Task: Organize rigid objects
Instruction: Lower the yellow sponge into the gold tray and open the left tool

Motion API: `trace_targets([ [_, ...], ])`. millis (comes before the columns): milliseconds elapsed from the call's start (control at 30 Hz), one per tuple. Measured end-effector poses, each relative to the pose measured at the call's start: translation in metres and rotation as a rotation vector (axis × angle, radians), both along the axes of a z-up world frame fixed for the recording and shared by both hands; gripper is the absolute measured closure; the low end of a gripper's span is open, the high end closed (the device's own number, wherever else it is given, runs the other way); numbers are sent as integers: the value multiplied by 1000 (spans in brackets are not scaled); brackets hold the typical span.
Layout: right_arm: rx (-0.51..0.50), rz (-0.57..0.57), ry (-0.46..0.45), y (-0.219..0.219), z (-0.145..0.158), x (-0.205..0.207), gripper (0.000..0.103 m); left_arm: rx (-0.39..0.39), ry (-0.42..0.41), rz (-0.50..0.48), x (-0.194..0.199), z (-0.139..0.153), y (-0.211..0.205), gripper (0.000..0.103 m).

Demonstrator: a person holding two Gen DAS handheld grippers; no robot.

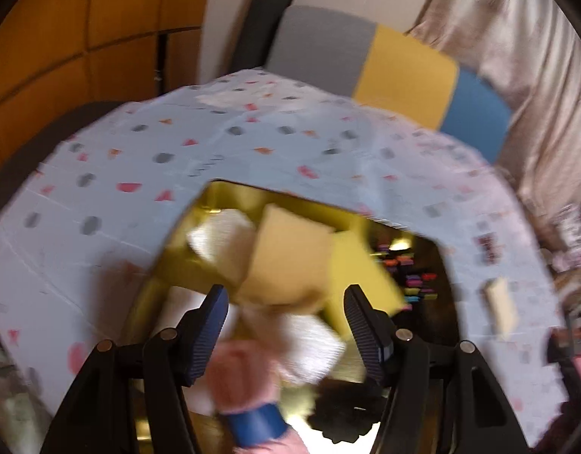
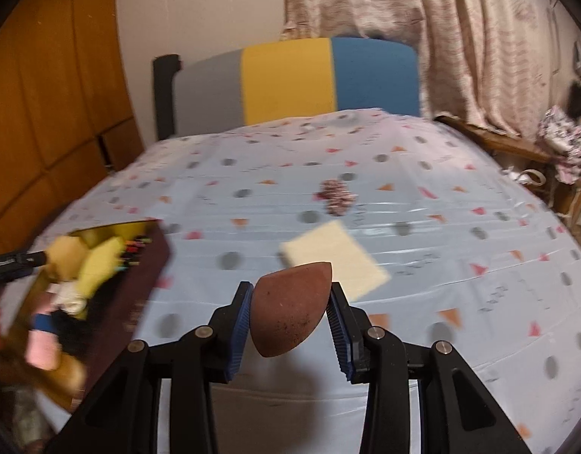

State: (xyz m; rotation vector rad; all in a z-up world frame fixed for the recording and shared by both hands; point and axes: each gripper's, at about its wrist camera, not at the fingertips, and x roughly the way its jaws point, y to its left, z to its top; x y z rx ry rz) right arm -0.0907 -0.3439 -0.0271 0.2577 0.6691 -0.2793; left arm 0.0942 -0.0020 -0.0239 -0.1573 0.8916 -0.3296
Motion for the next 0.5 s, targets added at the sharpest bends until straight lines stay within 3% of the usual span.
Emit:
trace_targets([
  [133, 74, 64, -9, 31, 2, 8, 63, -39, -6, -46, -13, 4, -2, 39],
  [300, 109, 156, -8, 71, 3, 20, 63, 24, 9, -61, -31, -6, -7, 39],
  [500, 70, 257, 27, 116, 9, 34, 63, 98, -8, -53, -52, -11, 1, 39],
])
